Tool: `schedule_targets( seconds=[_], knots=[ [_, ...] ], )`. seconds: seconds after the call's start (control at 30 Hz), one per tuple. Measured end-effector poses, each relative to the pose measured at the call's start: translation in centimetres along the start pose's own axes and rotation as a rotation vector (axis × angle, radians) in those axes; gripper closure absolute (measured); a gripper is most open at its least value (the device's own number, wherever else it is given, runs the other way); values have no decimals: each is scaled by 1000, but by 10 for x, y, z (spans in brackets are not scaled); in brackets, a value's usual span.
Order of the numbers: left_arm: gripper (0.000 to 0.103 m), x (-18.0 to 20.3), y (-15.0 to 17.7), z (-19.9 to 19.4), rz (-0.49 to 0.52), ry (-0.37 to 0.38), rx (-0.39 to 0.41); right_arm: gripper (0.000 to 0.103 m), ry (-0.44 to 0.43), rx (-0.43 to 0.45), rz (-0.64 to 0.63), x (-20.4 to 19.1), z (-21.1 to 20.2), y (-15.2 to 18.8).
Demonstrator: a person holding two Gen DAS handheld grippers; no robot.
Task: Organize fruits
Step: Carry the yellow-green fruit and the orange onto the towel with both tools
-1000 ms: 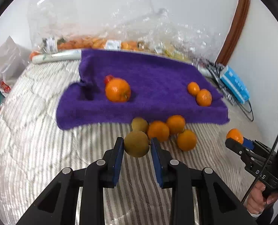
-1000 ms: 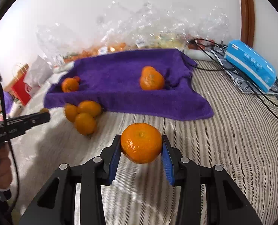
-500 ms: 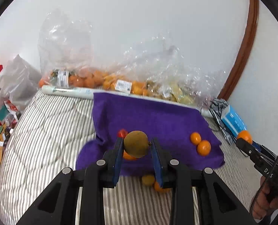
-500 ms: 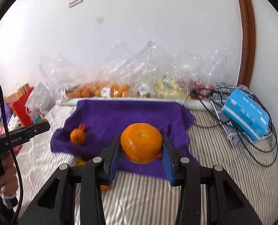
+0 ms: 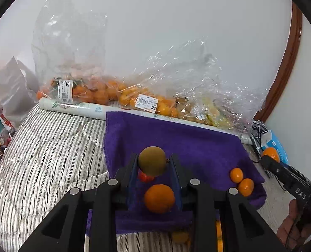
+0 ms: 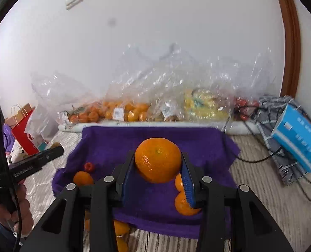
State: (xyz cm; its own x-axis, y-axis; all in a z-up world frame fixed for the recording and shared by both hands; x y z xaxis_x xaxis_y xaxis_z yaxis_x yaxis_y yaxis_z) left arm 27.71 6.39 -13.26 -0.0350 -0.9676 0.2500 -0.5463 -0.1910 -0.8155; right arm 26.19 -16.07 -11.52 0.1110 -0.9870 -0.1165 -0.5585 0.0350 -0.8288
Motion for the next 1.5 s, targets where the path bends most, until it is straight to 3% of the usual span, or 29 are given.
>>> schedule_targets(
  seconds=[0.3, 0.43, 0.97, 1.5],
  knots=[
    [75, -3, 11, 17, 8, 1, -42, 62, 69, -19, 75, 43, 12, 7],
    [75, -8, 13, 21, -20, 7, -56, 62, 44, -29, 125, 51, 15, 10],
    [75, -12, 17, 26, -51, -3, -81, 62, 28, -127, 13, 21, 38, 37],
    [75, -12, 20, 29, -47, -7, -92, 62, 30, -138, -70, 4, 40, 44]
  ],
)
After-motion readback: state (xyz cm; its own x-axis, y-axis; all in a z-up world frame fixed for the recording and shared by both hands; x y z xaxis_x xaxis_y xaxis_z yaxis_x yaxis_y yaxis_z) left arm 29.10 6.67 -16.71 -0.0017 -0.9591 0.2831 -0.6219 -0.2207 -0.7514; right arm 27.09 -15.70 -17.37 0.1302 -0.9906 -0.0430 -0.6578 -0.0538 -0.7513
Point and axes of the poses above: each gripper's, at about its wrist camera, not at the fingertips, and z roughly the way its jaws point, x to its right, y to its underside, the point moved 5 cm from there along z, roughly the way its jaws point, and after that the axes turned 7 degrees about x, right-handed, at the moved point
